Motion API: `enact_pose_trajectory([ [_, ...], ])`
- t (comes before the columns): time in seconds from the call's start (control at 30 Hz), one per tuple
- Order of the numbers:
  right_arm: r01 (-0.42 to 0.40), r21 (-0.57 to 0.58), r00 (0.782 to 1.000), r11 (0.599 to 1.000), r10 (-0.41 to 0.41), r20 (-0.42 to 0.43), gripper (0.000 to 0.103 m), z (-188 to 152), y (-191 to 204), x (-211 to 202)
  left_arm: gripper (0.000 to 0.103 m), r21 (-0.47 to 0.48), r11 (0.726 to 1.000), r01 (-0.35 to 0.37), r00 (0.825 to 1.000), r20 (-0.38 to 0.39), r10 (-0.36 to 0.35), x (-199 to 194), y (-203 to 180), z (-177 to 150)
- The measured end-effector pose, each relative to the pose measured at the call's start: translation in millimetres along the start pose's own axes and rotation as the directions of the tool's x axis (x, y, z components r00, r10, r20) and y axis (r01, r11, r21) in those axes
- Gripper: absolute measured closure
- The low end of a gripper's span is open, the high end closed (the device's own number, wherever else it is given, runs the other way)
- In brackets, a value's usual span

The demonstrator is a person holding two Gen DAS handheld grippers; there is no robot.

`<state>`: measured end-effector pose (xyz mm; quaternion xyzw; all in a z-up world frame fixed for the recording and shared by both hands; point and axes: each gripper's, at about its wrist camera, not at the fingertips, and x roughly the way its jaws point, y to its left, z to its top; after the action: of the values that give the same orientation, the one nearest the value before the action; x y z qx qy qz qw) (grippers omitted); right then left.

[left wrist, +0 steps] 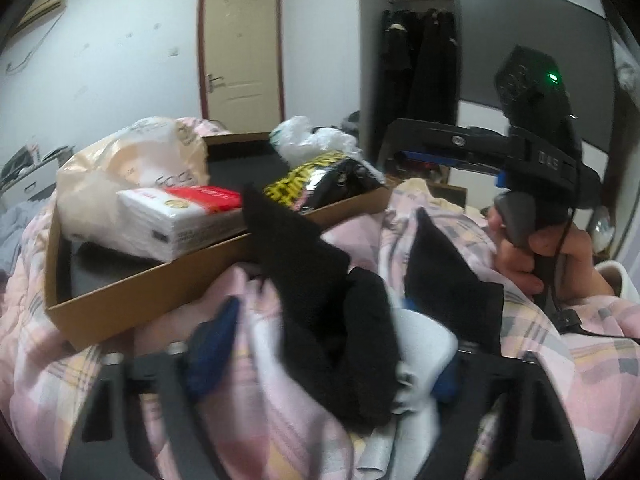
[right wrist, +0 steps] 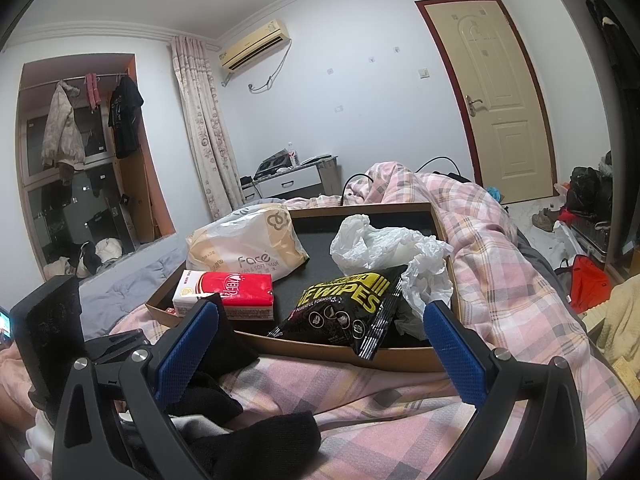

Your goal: Organize soft objects

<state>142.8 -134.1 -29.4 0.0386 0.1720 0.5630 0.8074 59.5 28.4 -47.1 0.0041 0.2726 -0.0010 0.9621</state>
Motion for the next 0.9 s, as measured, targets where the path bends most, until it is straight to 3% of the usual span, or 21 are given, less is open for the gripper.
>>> enact_pose_trajectory([
  [0.17, 0.000, 0.001, 1.000, 1.000, 0.000, 0.000, 0.001, 0, -1, 0, 0.076, -0.048, 0.998, -0.035, 0.998, 0.058, 0.038, -13, 9, 2],
  [0.23, 0.000, 0.001, 1.000, 1.000, 0.000, 0.001, 0.001, 0, -1, 0, 0.089, -0.080, 0.996, -0.034, 0.990, 0.135, 0.045, -26, 11, 5],
  [0.27, -0.001, 0.001, 1.000, 1.000, 0.001, 0.001, 0.001, 0, 1, 0, 0.089, -0.096, 0.995, -0.022, 0.982, 0.186, 0.039, -36, 11, 8],
  [0.37, 0.000, 0.001, 1.000, 1.000, 0.000, 0.000, 0.001, 0, -1, 0, 0.089, -0.105, 0.994, -0.019, 0.971, 0.235, 0.044, -50, 9, 10],
  [0.53, 0.000, 0.002, 1.000, 1.000, 0.000, 0.002, 0.001, 0, 1, -1, 0.091, -0.120, 0.993, -0.016, 0.973, 0.228, 0.043, -43, 9, 7],
  [0.67, 0.001, 0.002, 1.000, 1.000, -0.001, 0.004, 0.001, -1, 2, -2, 0.091, -0.070, 0.987, -0.142, 0.954, 0.257, 0.156, -43, -6, 15],
  [0.9, 0.003, 0.005, 1.000, 1.000, -0.003, 0.006, 0.001, -1, 1, -2, 0.091, -0.051, 0.973, -0.225, 0.940, 0.251, 0.230, -27, -9, 39],
])
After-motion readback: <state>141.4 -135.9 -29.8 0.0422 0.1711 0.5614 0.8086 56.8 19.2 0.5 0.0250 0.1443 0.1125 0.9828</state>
